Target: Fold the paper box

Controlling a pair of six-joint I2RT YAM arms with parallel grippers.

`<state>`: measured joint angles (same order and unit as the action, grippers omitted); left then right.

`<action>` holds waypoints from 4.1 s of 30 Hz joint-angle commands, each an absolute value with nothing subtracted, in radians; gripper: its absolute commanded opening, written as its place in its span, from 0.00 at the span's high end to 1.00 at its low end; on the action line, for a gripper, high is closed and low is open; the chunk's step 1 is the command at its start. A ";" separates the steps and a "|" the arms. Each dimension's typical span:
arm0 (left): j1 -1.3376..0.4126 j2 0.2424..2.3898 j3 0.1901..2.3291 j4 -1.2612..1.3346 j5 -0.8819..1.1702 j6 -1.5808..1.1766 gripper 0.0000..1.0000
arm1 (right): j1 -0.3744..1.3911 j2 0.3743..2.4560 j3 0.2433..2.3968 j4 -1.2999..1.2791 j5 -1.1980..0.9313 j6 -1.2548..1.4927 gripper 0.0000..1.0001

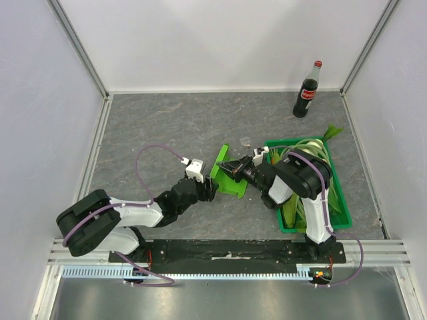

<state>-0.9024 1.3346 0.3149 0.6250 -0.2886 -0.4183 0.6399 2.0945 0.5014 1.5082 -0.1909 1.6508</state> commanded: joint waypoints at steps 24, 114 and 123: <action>-1.032 1.554 0.544 0.608 -0.926 -0.485 0.41 | 0.701 2.210 0.379 1.706 -0.094 1.657 1.00; -0.706 1.212 0.569 0.248 -0.040 0.035 0.62 | 0.738 1.815 0.629 1.111 -0.192 1.505 0.92; -0.707 1.192 0.525 0.311 -0.006 0.112 0.69 | 0.608 1.729 0.684 0.757 -0.483 1.309 0.49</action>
<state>-0.7090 1.2201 0.5468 0.2180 -0.0414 0.0296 0.6624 1.8038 0.6258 0.9783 -0.3199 1.4631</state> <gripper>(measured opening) 0.345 0.372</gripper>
